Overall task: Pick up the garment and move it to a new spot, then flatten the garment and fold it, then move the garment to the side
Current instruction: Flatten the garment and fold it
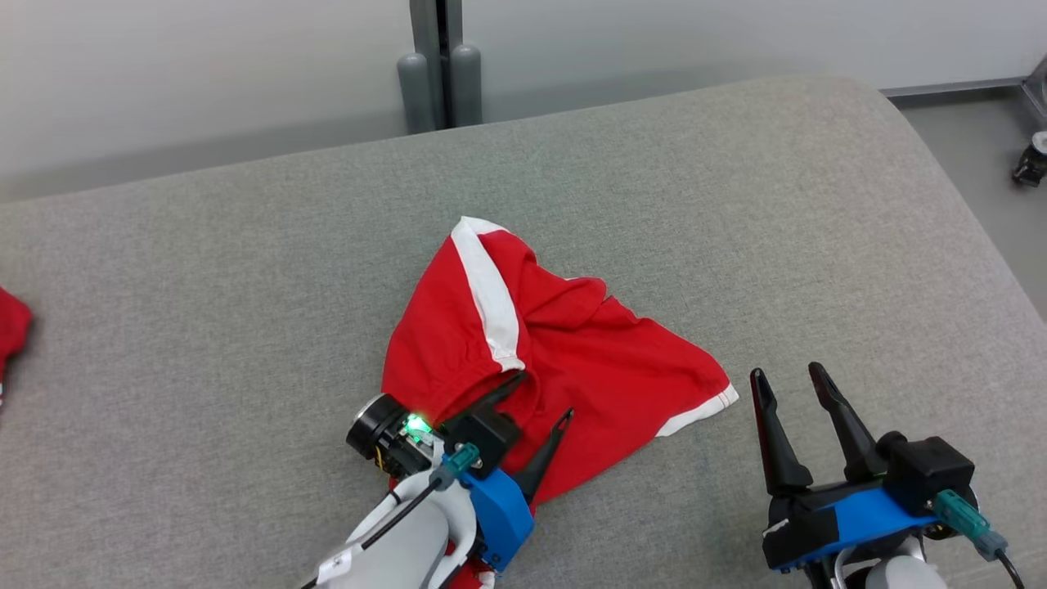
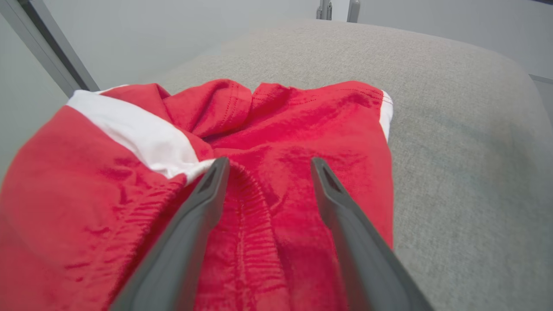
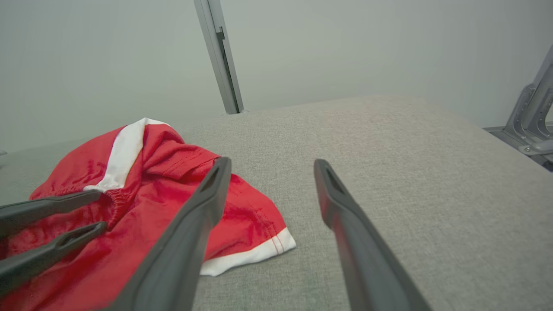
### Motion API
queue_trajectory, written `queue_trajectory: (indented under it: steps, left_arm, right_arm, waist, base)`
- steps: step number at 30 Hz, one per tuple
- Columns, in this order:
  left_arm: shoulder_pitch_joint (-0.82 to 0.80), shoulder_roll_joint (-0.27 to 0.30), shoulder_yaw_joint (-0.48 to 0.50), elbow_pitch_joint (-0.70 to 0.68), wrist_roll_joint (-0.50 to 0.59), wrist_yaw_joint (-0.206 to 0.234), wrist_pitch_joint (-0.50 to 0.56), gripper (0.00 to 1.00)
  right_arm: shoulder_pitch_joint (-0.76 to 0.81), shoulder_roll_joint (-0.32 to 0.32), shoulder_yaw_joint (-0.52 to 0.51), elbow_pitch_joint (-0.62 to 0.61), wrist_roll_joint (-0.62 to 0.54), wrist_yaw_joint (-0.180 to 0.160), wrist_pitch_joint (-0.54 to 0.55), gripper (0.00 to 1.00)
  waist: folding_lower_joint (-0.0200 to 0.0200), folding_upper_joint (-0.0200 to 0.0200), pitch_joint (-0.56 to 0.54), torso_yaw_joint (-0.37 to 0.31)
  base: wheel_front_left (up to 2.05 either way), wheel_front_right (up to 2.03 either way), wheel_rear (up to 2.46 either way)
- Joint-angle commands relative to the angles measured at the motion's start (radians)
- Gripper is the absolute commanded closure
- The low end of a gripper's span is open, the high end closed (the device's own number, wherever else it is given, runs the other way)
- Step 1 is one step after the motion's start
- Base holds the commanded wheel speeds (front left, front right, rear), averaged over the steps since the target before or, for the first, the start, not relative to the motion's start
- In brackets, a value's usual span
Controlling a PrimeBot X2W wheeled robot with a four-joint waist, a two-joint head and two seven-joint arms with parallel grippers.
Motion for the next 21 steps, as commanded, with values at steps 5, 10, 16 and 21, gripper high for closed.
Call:
queue_trajectory:
  steps: [5, 10, 16, 21]
  left_arm:
    - [-0.086, -0.015, -0.015, 0.103, -0.027, -0.001, 0.007, 0.00]
    - [-0.128, -0.025, -0.031, 0.160, -0.043, -0.001, 0.006, 0.00]
    - [-0.146, -0.027, -0.046, 0.195, -0.061, -0.001, 0.002, 0.00]
    - [-0.152, -0.028, -0.054, 0.224, -0.093, -0.001, -0.002, 1.00]
  right_arm:
    - [-0.034, -0.002, -0.002, -0.005, 0.008, 0.000, 0.000, 0.00]
    - [-0.032, -0.002, -0.007, -0.007, 0.014, 0.000, 0.000, 0.00]
    - [-0.035, -0.002, -0.008, -0.005, 0.021, 0.000, 0.000, 0.00]
    - [-0.040, -0.002, 0.003, -0.007, 0.024, 0.000, 0.000, 0.00]
  waist:
    - [-0.0001, -0.0001, 0.029, -0.021]
    - [-0.0001, -0.0001, 0.040, -0.027]
    - [-0.0001, -0.0001, 0.041, -0.021]
    - [-0.0001, -0.0001, 0.033, -0.019]
  base:
    - [0.00, 0.00, 0.00]
    - [0.00, 0.00, 0.00]
    - [0.00, 0.00, 0.00]
    - [0.00, 0.00, 0.00]
